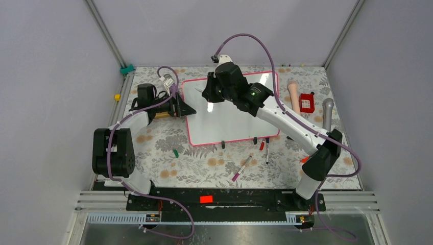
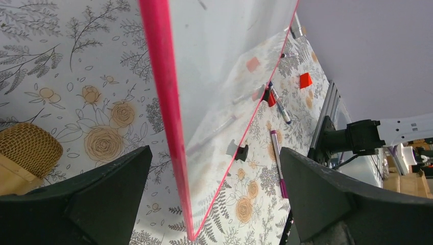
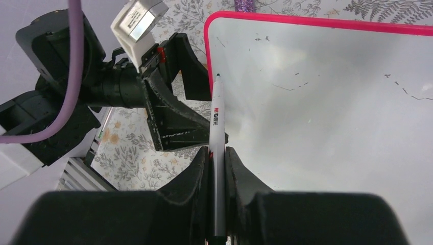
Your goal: Write a sentence on the whiteboard
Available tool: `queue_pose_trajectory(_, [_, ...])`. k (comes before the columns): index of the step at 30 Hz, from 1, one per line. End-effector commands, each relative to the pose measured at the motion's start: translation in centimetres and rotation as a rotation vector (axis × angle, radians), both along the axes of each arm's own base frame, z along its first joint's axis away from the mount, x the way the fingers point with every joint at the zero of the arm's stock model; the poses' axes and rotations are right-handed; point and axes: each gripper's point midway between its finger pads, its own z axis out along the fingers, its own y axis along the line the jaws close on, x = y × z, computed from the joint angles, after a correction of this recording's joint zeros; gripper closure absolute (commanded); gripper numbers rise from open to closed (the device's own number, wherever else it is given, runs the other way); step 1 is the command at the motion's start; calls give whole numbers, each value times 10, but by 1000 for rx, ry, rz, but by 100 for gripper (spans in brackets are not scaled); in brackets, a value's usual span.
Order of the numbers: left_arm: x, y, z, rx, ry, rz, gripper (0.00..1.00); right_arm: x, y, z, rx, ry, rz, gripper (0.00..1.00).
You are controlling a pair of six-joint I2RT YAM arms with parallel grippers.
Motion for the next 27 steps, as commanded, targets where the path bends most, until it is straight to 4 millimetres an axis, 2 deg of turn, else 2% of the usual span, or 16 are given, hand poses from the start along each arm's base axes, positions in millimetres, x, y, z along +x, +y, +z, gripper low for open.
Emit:
queue_pose_trajectory(1, [-6, -4, 28, -26, -129, -111, 1, 13, 6, 24, 41, -54, -47, 100])
queue_pose_trajectory(4, [-5, -4, 29, -19, -152, -89, 1, 19, 5, 23, 30, -40, -90, 100])
queue_pose_trajectory(5, [-4, -4, 28, -18, -152, -82, 7, 21, 5, 22, 25, -34, -105, 100])
queue_pose_trajectory(7, [-3, -3, 25, -17, -138, -80, 27, 23, 5, 23, 18, -36, -123, 100])
queue_pose_trajectory(8, [-3, -4, 24, -23, -129, -87, 32, 23, 6, 23, 14, -38, -124, 100])
queue_pose_trajectory(15, [1, -13, 27, -162, -33, -184, 34, 25, 18, 20, 5, -37, -106, 100])
queue_pose_trajectory(19, [7, -12, 23, -162, -18, -169, 38, 27, 21, 18, -7, -36, -104, 100])
queue_pose_trajectory(24, [10, -14, 11, -198, 81, -222, 41, 30, 23, 18, -21, -41, -98, 100])
queue_pose_trajectory(27, [12, -14, 15, -191, 44, -213, 38, 30, 23, 19, -24, -45, -98, 100])
